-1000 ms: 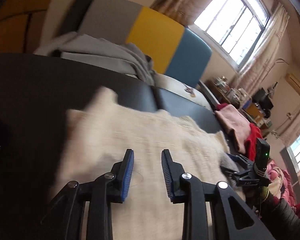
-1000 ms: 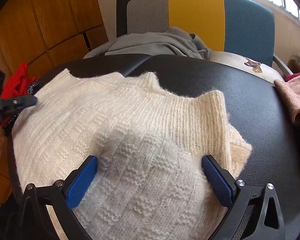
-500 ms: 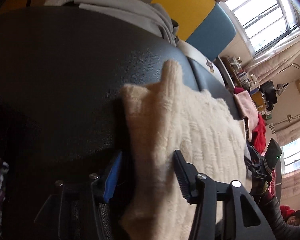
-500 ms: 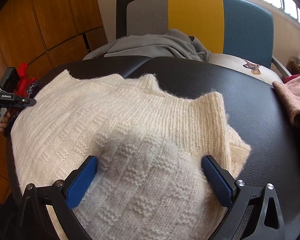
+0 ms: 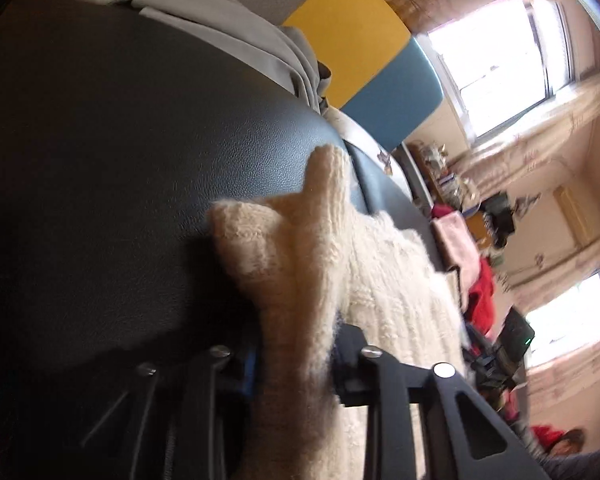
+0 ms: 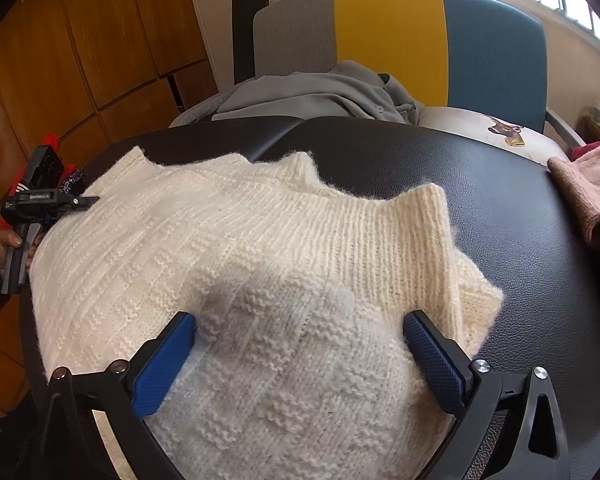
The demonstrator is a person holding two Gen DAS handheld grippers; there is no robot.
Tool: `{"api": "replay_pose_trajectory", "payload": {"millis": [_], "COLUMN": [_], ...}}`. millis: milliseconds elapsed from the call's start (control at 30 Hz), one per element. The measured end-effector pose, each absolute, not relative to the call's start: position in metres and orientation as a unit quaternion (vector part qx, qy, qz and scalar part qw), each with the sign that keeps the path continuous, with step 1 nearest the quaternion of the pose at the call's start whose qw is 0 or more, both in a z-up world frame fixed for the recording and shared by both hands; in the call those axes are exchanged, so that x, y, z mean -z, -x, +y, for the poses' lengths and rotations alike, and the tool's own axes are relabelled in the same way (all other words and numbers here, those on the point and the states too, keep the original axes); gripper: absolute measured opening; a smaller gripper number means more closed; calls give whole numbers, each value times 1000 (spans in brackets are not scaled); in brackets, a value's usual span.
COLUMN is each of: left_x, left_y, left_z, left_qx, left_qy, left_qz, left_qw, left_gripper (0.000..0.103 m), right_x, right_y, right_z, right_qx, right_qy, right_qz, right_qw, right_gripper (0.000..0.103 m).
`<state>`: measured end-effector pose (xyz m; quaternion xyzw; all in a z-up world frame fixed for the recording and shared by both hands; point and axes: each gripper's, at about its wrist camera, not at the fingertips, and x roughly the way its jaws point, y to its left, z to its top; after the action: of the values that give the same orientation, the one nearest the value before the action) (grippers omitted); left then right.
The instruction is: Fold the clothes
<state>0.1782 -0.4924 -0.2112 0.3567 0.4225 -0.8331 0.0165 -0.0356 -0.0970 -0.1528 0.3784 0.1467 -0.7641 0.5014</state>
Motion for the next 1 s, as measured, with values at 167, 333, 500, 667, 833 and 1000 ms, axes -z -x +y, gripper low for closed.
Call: {"api": "replay_pose_trajectory", "payload": {"millis": [167,333,500,667,833,1000], "left_x": [186,148,115,90,63,41], "left_y": [-195,-201,-202,-205,-198,-172], "left_z": [-491,-487,-491,-489,-460,-421], "left_qx": [839,856,859,847,832,815], "left_qy": [-324,-329,-328,-332,-324,-305], "left_qz": [437,399,393,415,450,490], "left_qw": [7,11,17,10,-26,-56], "left_gripper": [21,21,21,21,21,20], "right_x": [149,138,116,124,149,153], "right_y": [36,34,21,7,11,12], "right_z": [-98,-101,-96,-102,-107,-104], "right_qx": [753,722,671,602,588,609], "right_qy": [-385,-403,-406,-421,-429,-428], "right_qz": [154,175,205,272,310,278], "right_qw": [510,535,586,621,611,608], "right_gripper": [103,103,103,103,103,103]}}
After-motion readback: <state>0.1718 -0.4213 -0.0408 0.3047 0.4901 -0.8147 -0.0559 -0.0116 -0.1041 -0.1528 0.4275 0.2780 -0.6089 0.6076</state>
